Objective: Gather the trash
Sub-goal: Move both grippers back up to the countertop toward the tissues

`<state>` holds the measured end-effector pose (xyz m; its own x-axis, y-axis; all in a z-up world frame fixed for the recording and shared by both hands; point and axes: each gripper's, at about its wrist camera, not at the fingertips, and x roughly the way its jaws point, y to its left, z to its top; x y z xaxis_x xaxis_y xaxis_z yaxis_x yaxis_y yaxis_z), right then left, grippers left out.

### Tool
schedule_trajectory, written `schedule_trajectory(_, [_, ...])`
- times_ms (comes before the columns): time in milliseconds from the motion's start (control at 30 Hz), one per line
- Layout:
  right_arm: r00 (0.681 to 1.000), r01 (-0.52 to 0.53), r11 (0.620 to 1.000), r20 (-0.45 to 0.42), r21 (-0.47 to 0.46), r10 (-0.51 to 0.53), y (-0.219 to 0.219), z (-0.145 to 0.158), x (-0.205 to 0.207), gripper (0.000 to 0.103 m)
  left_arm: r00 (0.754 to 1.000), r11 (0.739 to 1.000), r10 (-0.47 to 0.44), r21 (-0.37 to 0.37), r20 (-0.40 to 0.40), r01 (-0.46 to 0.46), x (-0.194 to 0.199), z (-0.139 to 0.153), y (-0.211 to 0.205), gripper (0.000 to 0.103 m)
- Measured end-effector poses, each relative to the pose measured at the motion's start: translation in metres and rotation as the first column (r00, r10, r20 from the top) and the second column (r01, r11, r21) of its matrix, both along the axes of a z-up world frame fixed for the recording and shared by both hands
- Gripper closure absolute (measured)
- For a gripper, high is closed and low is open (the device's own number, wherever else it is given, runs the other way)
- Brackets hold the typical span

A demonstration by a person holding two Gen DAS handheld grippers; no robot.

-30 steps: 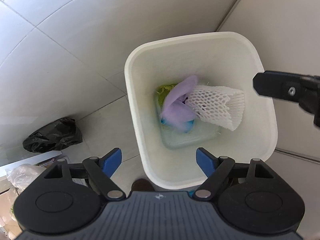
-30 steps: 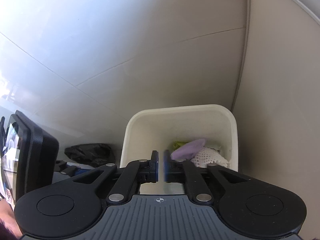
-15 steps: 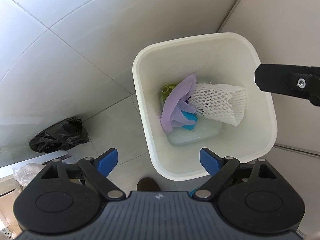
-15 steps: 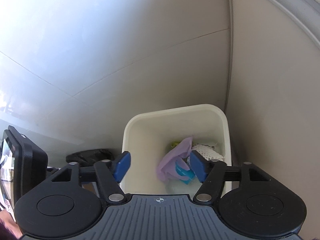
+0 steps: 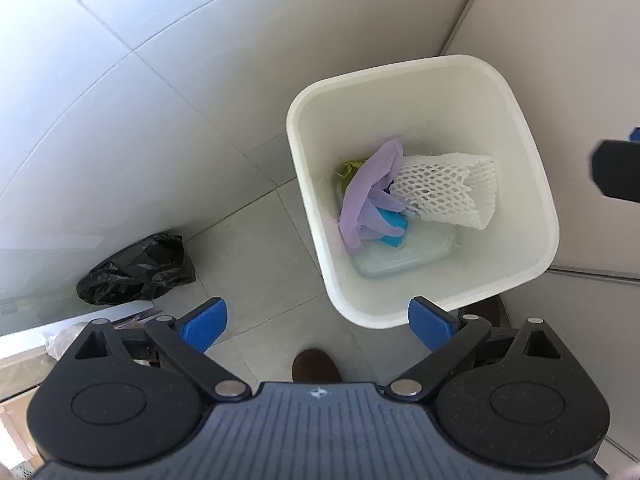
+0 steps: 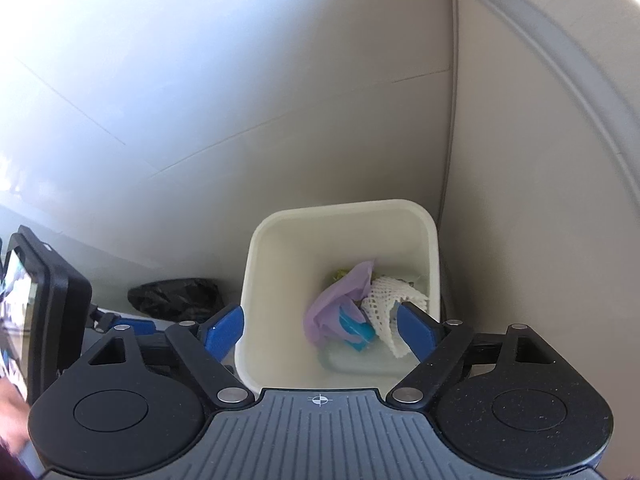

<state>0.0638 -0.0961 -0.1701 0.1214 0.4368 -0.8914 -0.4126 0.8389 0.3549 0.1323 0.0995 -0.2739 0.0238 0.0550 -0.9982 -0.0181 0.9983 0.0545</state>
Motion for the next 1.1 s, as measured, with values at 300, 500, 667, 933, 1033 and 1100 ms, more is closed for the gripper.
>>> schedule_trajectory(300, [0.997, -0.049, 0.997, 0.052, -0.054, 0.052, -0.007, 0.032, -0.018, 0.015, 1.0, 1.0, 0.01, -0.007, 0.007, -0.01, -0.007, 0.02, -0.004, 0.003])
schedule_trajectory(500, [0.983, -0.112, 0.991, 0.137, -0.076, 0.122, -0.015, 0.055, -0.035, 0.013, 0.997, 0.998, 0.03, -0.058, 0.066, -0.027, -0.011, 0.046, -0.006, 0.002])
schedule_trajectory(667, [0.97, -0.13, 0.986, 0.192, -0.101, 0.148, -0.028, 0.077, -0.044, 0.013, 0.989, 0.992, 0.079, -0.108, 0.126, -0.065, -0.013, 0.069, -0.007, 0.001])
schedule_trajectory(933, [0.968, -0.031, 0.997, 0.248, -0.073, 0.048, -0.069, 0.109, -0.052, 0.012, 0.972, 0.987, 0.089, -0.153, 0.216, -0.057, -0.009, 0.102, -0.017, 0.001])
schedule_trajectory(1033, [0.964, 0.034, 0.997, 0.267, -0.067, -0.015, -0.09, 0.124, -0.049, 0.012, 0.964, 0.99, 0.062, -0.142, 0.259, -0.026, -0.004, 0.116, -0.025, 0.001])
schedule_trajectory(1100, [0.957, 0.077, 0.995, 0.284, -0.066, -0.055, -0.104, 0.13, -0.047, 0.011, 0.957, 0.989, 0.051, -0.147, 0.286, -0.009, 0.001, 0.125, -0.031, 0.001])
